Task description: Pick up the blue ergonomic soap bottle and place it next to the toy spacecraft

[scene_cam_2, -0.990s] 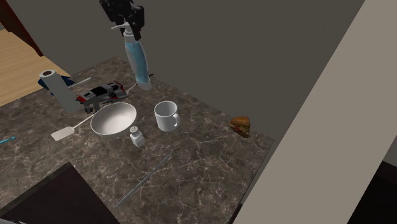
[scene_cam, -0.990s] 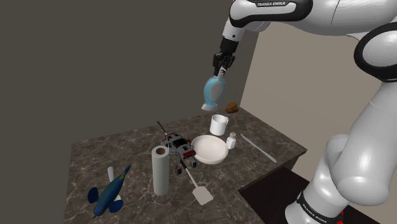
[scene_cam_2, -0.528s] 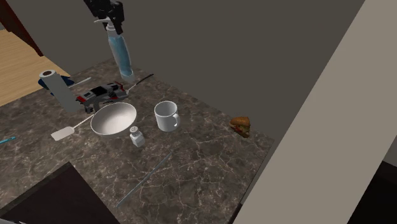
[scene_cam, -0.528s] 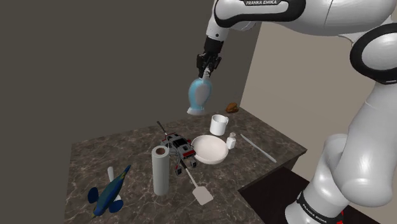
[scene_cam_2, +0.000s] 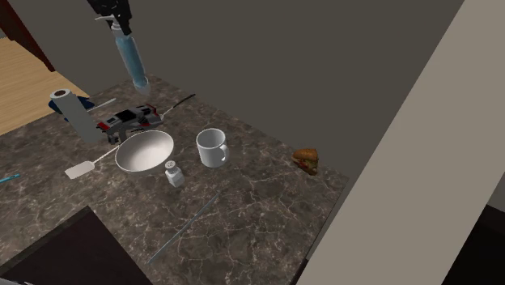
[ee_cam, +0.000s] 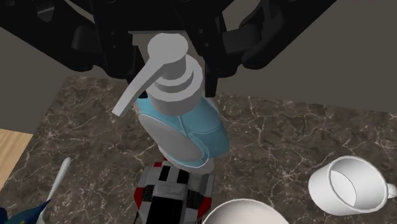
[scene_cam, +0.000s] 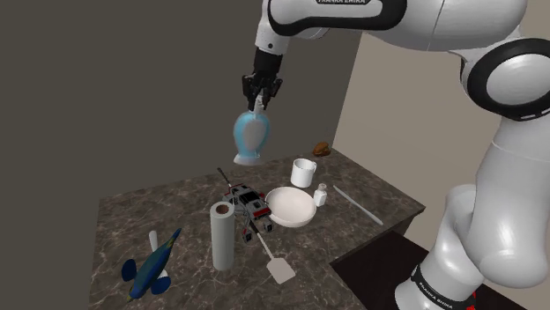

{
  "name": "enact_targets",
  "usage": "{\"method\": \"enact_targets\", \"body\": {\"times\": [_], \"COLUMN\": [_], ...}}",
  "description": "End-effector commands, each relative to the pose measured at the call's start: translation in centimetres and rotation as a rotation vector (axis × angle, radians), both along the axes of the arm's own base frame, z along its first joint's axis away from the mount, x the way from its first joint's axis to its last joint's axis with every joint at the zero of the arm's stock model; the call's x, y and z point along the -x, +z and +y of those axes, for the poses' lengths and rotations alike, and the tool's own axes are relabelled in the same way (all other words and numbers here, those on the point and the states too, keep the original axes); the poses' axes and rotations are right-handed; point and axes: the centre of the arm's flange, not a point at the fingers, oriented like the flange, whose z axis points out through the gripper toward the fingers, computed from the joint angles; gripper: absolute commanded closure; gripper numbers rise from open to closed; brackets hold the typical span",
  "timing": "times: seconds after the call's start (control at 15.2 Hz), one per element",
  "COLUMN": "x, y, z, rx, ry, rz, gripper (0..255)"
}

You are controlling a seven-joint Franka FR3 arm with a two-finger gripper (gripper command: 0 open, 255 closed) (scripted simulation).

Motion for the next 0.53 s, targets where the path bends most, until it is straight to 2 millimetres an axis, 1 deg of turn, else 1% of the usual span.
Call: {"method": "enact_targets", "body": {"times": [0.0, 0.46], "x": [-0.5, -2.4], "y": [-0.3, -0.3], "z": [2.7, 11.8], "rx": [-0.001, -0.001], "ry": [-0.001, -0.001], "rz": [0.000, 0.000], "gripper": [255, 255]}}
